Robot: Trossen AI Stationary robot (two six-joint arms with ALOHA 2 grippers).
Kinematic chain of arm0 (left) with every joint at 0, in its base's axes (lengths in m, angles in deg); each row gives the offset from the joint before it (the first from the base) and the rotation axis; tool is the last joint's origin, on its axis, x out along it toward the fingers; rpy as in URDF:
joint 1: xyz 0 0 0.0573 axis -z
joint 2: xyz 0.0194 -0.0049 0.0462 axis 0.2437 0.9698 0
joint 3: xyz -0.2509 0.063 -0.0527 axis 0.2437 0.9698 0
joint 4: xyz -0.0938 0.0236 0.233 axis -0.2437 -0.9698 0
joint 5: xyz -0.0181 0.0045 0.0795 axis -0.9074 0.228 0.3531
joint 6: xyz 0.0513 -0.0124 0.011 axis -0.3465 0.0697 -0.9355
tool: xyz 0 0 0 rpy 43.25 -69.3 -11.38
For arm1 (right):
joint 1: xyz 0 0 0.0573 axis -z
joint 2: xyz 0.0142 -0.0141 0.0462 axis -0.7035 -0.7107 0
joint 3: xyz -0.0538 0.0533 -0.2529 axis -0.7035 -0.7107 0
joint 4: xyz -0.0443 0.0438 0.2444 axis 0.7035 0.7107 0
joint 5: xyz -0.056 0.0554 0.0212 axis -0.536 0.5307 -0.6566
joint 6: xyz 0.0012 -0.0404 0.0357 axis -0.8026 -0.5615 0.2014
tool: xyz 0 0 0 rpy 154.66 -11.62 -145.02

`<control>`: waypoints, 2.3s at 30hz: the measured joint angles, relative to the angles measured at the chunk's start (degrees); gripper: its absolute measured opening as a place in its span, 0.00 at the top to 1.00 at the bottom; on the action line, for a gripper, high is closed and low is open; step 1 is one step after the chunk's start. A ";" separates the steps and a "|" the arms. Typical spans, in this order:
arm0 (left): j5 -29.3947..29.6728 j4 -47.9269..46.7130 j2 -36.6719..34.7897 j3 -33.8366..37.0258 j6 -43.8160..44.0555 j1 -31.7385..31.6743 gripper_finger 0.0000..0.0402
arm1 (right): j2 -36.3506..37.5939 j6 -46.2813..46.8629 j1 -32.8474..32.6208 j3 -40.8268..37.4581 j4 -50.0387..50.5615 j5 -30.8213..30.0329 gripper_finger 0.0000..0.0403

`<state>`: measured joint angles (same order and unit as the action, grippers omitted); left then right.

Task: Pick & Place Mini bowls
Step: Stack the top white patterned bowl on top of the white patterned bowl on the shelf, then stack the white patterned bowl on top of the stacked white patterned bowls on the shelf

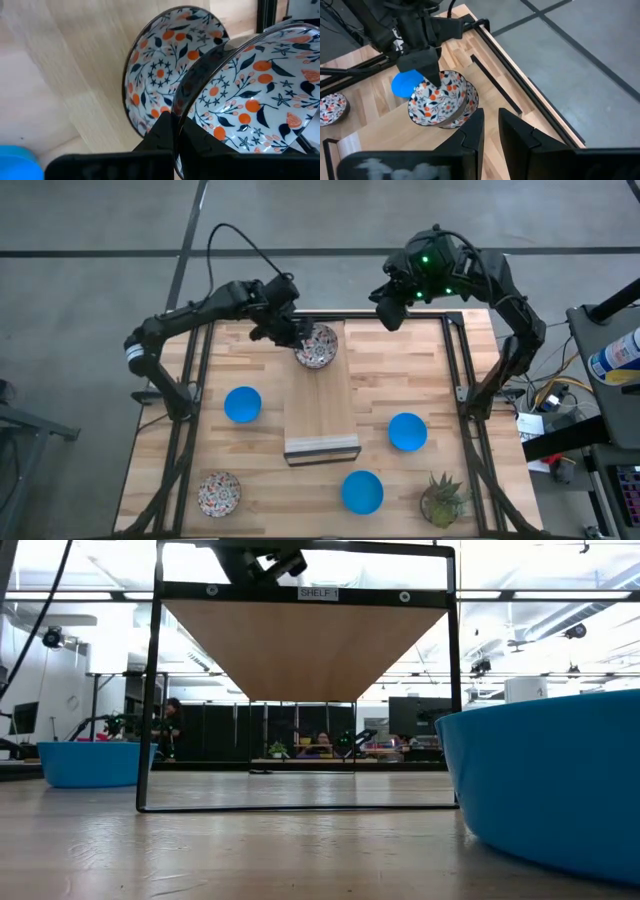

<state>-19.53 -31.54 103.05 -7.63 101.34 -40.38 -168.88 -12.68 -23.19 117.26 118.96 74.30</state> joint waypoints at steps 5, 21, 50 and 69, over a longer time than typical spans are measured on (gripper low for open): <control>3.33 -2.23 1.91 -1.11 -0.63 0.15 0.99 | 0.34 -0.42 0.00 0.00 0.21 -0.02 0.87; 5.35 -3.43 3.17 -1.21 -0.98 0.26 0.98 | 0.31 -0.90 -0.04 -0.02 0.63 0.02 0.87; 2.95 -3.67 4.06 -2.97 -2.96 0.28 0.76 | 0.31 -0.58 -0.31 -0.01 0.52 0.09 0.87; 4.72 -9.87 3.89 -6.40 -5.15 0.35 0.74 | 0.29 -0.43 -0.31 -0.02 0.52 0.15 0.87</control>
<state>-14.80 -41.41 106.94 -14.03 96.19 -40.03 -168.58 -13.11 -23.50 117.23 119.48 74.46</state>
